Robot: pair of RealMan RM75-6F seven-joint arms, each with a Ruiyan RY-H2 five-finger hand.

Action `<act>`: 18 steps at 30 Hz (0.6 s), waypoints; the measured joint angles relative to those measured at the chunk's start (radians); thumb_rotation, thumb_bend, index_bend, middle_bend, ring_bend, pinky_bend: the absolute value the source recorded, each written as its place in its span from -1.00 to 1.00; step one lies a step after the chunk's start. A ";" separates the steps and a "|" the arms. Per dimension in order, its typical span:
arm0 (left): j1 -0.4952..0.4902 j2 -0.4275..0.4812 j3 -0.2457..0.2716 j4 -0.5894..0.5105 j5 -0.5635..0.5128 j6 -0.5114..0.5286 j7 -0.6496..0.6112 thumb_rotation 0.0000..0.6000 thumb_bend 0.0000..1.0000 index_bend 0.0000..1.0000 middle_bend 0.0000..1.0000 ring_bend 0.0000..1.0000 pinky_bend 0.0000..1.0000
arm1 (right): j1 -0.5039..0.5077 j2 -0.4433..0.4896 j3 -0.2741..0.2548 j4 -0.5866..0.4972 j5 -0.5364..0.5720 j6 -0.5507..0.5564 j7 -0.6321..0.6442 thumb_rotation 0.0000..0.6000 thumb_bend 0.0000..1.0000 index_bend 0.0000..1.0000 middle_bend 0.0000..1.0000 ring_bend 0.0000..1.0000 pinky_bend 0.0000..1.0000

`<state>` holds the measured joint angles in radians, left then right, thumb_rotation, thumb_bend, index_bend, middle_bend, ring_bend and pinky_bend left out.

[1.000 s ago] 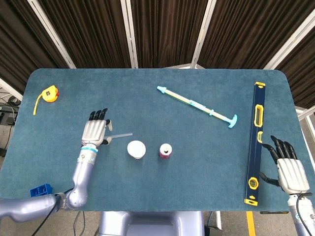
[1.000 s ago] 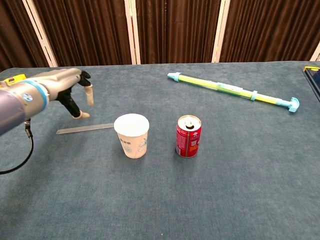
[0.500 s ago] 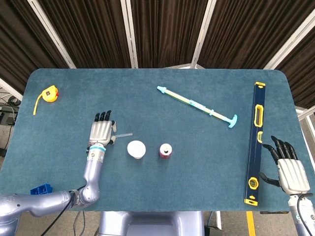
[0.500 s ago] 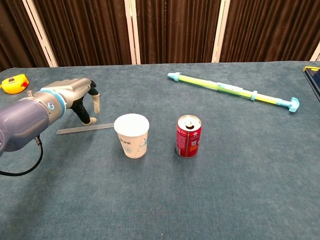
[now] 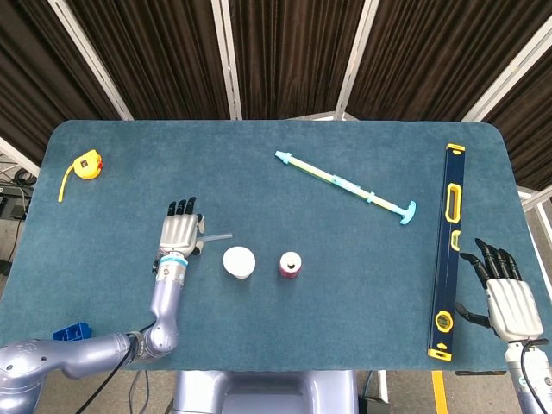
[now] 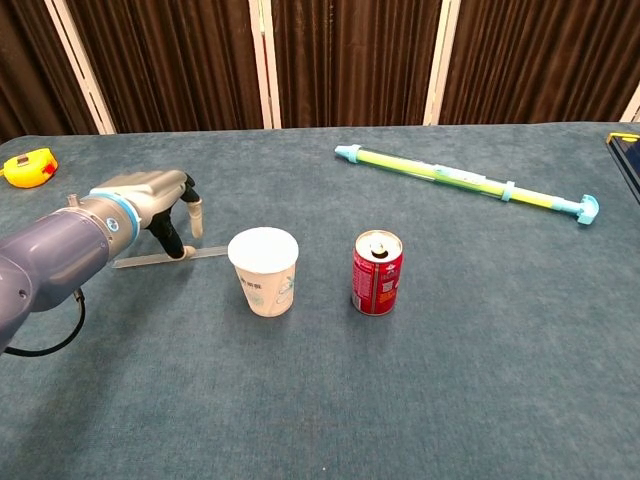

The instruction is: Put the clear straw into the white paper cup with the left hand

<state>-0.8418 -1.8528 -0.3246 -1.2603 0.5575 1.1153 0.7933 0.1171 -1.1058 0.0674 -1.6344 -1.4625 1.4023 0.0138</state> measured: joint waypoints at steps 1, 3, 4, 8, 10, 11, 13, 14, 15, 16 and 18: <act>-0.001 -0.004 0.000 0.007 -0.001 -0.001 -0.001 1.00 -0.27 -0.06 -1.00 -1.00 -1.00 | 0.000 0.000 0.000 0.000 0.000 0.000 0.000 1.00 -0.64 -0.67 -1.00 -1.00 -1.00; -0.005 -0.015 -0.001 0.024 -0.002 -0.004 -0.003 1.00 -0.27 -0.06 -1.00 -1.00 -1.00 | 0.000 0.000 0.000 0.000 0.000 0.000 0.001 1.00 -0.64 -0.67 -1.00 -1.00 -1.00; -0.006 -0.019 -0.001 0.031 -0.004 -0.005 -0.004 1.00 -0.26 -0.06 -1.00 -1.00 -1.00 | 0.000 0.000 0.000 0.000 0.000 0.000 0.001 1.00 -0.64 -0.67 -1.00 -1.00 -1.00; -0.010 -0.038 -0.001 0.058 -0.007 -0.009 -0.006 1.00 -0.26 -0.05 -1.00 -1.00 -1.00 | 0.000 0.001 -0.001 0.000 0.000 0.000 0.003 1.00 -0.64 -0.67 -1.00 -1.00 -1.00; -0.011 -0.045 -0.001 0.069 -0.006 -0.011 -0.008 1.00 -0.26 -0.05 -1.00 -1.00 -1.00 | 0.000 0.001 -0.001 0.000 0.000 0.000 0.005 1.00 -0.64 -0.67 -1.00 -1.00 -1.00; -0.012 -0.047 -0.001 0.072 -0.005 -0.011 -0.009 1.00 -0.26 -0.05 -1.00 -1.00 -1.00 | 0.000 0.001 -0.001 0.000 0.000 0.000 0.005 1.00 -0.64 -0.67 -1.00 -1.00 -1.00; -0.012 -0.051 -0.001 0.077 -0.004 -0.015 -0.010 1.00 -0.27 -0.05 -1.00 -1.00 -1.00 | 0.000 0.001 -0.001 0.000 0.000 0.000 0.005 1.00 -0.64 -0.67 -1.00 -1.00 -1.00; -0.011 -0.052 -0.001 0.079 -0.004 -0.015 -0.010 1.00 -0.26 -0.04 -1.00 -1.00 -1.00 | 0.000 0.001 -0.001 0.000 0.000 0.000 0.006 1.00 -0.64 -0.67 -1.00 -1.00 -1.00; -0.011 -0.053 -0.001 0.082 -0.004 -0.016 -0.011 1.00 -0.26 -0.04 -1.00 -1.00 -1.00 | 0.000 0.001 -0.001 0.000 0.000 0.000 0.006 1.00 -0.64 -0.67 -1.00 -1.00 -1.00; -0.011 -0.054 -0.001 0.083 -0.004 -0.017 -0.011 1.00 -0.26 -0.04 -1.00 -1.00 -1.00 | 0.000 0.001 -0.001 0.000 -0.001 0.000 0.005 1.00 -0.64 -0.67 -1.00 -1.00 -1.00; -0.010 -0.056 -0.001 0.087 -0.006 -0.019 -0.009 1.00 -0.26 -0.03 -1.00 -1.00 -1.00 | 0.000 0.001 -0.002 0.000 -0.001 0.000 0.005 1.00 -0.64 -0.67 -1.00 -1.00 -1.00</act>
<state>-0.8516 -1.9088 -0.3253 -1.1737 0.5518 1.0964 0.7838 0.1167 -1.1046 0.0659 -1.6347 -1.4633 1.4028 0.0191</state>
